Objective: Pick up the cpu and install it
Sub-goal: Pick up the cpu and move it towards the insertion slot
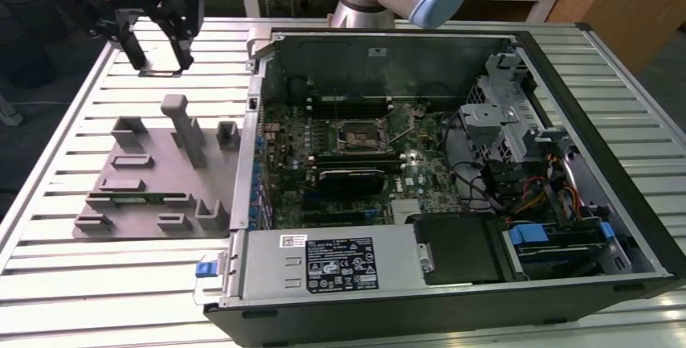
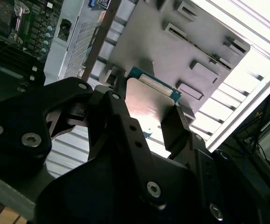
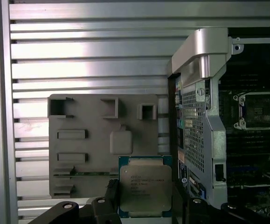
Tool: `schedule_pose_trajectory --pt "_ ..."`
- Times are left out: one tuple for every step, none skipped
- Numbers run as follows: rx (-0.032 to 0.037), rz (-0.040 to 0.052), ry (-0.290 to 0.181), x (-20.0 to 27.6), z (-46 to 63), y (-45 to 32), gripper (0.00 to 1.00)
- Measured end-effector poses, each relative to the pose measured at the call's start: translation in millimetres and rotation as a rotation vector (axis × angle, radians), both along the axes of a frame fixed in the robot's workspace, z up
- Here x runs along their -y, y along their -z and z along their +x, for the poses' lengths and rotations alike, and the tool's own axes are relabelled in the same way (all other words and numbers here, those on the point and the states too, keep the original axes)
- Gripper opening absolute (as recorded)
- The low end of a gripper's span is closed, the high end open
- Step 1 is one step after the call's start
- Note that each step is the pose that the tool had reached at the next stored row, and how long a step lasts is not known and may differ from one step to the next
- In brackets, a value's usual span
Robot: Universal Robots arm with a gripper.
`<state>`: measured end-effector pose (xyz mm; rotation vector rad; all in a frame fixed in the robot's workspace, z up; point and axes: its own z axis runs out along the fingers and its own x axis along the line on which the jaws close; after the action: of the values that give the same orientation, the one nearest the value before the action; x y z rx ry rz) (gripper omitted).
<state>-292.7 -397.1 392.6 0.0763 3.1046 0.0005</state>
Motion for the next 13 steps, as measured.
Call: schedule_pose_trajectory --pt "0.0 0.0 0.0 0.0 1.0 0.0 0.54" --pt "0.0 0.0 0.0 0.0 1.8 0.0 0.54" --pt "0.0 0.0 0.0 0.0 2.7 0.0 0.54" --pt "-0.0001 0.0 0.0 0.0 3.6 0.0 0.54" --pt "-0.0001 -0.0001 0.0 0.0 4.4 0.0 0.54" --pt "0.0 0.0 0.0 0.0 5.2 0.0 0.54" --pt "-0.0001 0.0 0.0 0.0 6.0 0.0 0.54" --pt "-0.0001 -0.0001 0.0 0.0 6.9 0.0 0.54" --pt "-0.0001 -0.0001 0.0 0.0 7.8 0.0 0.54" --pt "-0.0001 -0.0001 0.0 0.0 8.7 0.0 0.54" --pt "0.0 0.0 0.0 0.0 9.6 0.0 0.54" --pt "-0.0001 -0.0001 0.0 0.0 10.4 0.0 0.54" --pt "0.0 0.0 0.0 0.0 11.3 0.0 0.54"
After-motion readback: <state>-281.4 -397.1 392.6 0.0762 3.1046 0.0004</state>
